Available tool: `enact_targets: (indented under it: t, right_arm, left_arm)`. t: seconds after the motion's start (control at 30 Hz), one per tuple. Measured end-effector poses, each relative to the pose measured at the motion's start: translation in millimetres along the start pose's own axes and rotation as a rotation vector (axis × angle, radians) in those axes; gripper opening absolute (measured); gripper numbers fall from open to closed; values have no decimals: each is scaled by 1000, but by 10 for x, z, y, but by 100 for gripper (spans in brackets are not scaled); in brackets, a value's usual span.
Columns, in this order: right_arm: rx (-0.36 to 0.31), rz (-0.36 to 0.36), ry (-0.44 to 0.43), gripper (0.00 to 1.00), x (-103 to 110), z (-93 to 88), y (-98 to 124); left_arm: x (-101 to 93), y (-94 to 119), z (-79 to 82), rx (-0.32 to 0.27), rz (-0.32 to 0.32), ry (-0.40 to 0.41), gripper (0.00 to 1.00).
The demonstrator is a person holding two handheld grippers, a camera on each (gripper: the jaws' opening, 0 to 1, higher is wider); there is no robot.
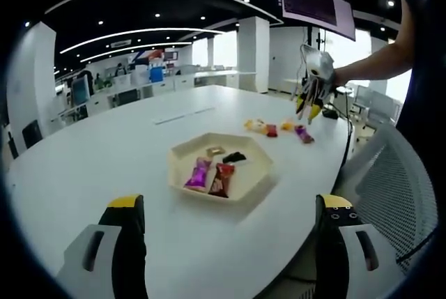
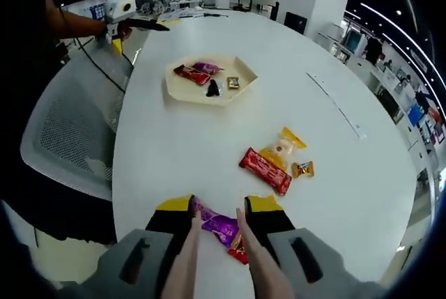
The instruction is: Place the target food into the container with the food tongs after gripping and lifting it, then release it inside without dropping or visibly crushing the food.
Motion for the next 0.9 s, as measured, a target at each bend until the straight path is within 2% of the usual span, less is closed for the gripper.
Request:
enact_targets:
  t: [0.3, 0.37, 0.7, 0.9]
  right_arm:
    - [13, 22, 7, 28, 18, -109, -90]
    - [39, 29, 34, 28, 45, -145, -120]
    - [56, 47, 76, 28, 112, -139, -225]
    - [57, 47, 92, 28, 82, -144, -207]
  left_arm:
    - [13, -5, -6, 1, 1, 4, 99]
    - [10, -7, -10, 5, -1, 5, 99]
    - [-3, -9, -11, 7, -5, 2, 99]
    - [3, -6, -10, 7, -2, 6, 99]
Point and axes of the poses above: the point that each gripper's makers call its tool centre point, and the gripper's own axes: y roughly backward along the fingers, x roughly to its left, z roughly out of its top, the point moved 4 cm from there along y, roughly backward along the fingers, and after that the axes turned 3 degrees about x, right-handed, at the moved point
